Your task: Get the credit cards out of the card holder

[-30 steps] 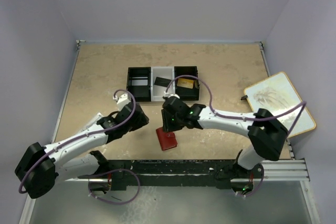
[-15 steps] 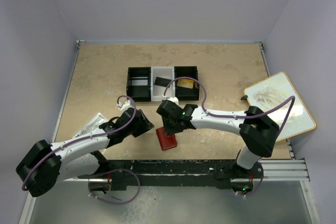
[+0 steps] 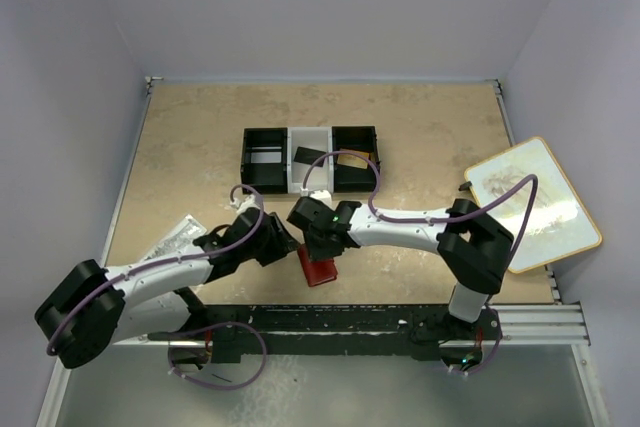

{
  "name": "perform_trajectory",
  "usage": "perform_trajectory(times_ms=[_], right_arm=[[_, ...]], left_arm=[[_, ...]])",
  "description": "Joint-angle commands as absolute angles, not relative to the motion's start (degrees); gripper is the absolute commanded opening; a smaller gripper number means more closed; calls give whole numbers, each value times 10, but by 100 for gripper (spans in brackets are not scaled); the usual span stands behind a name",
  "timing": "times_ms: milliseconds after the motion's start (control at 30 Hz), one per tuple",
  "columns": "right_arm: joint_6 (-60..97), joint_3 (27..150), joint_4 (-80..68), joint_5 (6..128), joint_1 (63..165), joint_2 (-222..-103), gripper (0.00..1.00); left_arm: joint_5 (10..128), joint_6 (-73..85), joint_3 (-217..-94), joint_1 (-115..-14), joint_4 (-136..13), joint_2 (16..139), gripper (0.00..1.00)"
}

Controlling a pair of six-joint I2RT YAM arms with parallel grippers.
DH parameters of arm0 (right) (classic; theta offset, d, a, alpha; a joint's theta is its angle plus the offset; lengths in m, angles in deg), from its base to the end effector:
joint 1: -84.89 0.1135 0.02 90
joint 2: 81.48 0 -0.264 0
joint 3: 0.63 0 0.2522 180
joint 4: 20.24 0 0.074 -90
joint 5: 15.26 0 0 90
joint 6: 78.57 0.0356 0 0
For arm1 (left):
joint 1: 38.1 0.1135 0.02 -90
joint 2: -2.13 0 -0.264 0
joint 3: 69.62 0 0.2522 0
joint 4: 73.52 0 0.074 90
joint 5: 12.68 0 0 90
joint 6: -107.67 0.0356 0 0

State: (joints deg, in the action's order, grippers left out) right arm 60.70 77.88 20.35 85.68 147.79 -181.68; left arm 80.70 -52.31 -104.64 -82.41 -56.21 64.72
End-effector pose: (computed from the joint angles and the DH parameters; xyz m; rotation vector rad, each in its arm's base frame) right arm 0.1663 0.3101 0.1837 -0.2558 2.6759 0.4067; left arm 0.1443 -0.1380 0.1538 -0.5942 2.4680 -0.8452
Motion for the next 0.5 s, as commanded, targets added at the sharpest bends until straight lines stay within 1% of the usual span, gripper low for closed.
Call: perform_trajectory(times_ms=[0, 267, 333, 467], right_arm=[[632, 772, 227, 880, 1480, -1835, 34], [642, 741, 201, 849, 1476, -1803, 21], [639, 731, 176, 834, 1472, -1790, 16], [649, 709, 144, 817, 1456, -1764, 12]], left_arm=[[795, -527, -1050, -839, -595, 667, 49], [817, -504, -1087, -871, -581, 716, 49], [816, -502, -1101, -886, -581, 733, 49], [841, -494, -1128, -906, -550, 761, 49]])
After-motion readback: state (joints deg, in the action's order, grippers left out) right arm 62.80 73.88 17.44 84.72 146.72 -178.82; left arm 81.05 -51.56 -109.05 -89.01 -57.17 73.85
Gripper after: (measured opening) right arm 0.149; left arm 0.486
